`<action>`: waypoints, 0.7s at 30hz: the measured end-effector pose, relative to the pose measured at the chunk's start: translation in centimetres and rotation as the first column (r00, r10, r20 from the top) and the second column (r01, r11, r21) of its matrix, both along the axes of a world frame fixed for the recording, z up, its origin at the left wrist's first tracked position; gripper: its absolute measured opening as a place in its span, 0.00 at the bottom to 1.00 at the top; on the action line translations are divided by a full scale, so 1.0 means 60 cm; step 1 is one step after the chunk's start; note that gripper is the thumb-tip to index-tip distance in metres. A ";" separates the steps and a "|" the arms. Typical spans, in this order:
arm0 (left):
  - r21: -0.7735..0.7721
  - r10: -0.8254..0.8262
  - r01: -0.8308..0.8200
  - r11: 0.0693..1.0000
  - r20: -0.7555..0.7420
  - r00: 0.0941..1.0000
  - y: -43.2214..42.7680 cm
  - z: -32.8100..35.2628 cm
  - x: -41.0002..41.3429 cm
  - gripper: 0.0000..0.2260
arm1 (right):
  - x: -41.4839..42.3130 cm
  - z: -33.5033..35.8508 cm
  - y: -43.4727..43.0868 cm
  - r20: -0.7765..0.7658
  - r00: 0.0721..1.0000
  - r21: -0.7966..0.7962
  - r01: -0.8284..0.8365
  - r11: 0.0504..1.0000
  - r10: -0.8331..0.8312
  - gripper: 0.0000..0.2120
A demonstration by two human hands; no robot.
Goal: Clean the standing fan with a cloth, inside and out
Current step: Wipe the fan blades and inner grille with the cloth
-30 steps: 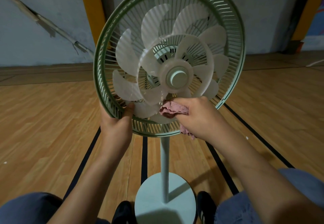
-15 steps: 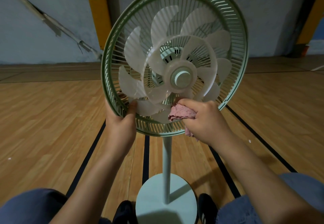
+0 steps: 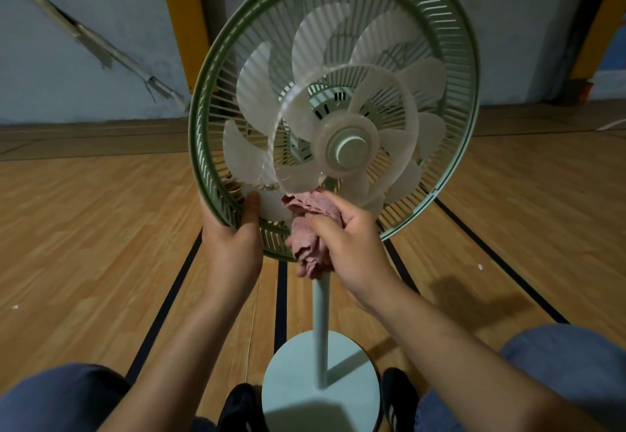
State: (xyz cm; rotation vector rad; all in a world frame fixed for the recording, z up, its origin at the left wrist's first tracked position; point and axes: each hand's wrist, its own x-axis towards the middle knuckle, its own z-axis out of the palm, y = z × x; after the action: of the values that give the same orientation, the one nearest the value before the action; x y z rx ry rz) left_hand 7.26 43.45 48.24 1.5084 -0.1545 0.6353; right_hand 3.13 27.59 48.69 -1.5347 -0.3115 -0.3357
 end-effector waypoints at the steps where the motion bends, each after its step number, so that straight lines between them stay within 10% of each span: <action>1: -0.002 0.002 -0.002 1.000 0.002 1.000 0.001 0.000 0.001 0.26 | 0.001 -0.005 0.003 -0.015 1.000 0.005 -0.004 1.000 0.004 0.17; 7: -0.012 0.005 -0.005 1.000 -0.009 1.000 0.011 -0.003 0.008 0.20 | 0.017 -0.025 -0.030 0.210 0.975 -0.375 0.151 0.915 -0.074 0.35; 12: 0.004 0.002 -0.002 1.000 -0.004 1.000 0.013 0.000 0.009 0.21 | 0.023 -0.015 -0.082 0.490 0.869 -0.603 0.391 0.695 -0.063 0.28; 21: 0.014 -0.022 0.022 1.000 0.002 1.000 0.017 0.002 0.011 0.23 | 0.038 -0.016 -0.161 0.647 0.755 -0.556 0.563 0.611 -0.107 0.36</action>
State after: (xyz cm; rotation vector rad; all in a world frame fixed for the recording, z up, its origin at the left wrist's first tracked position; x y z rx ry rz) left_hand 7.89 44.49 48.36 1.5181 -0.1774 0.6188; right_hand 5.38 17.91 47.71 -2.2954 -0.6630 -1.1134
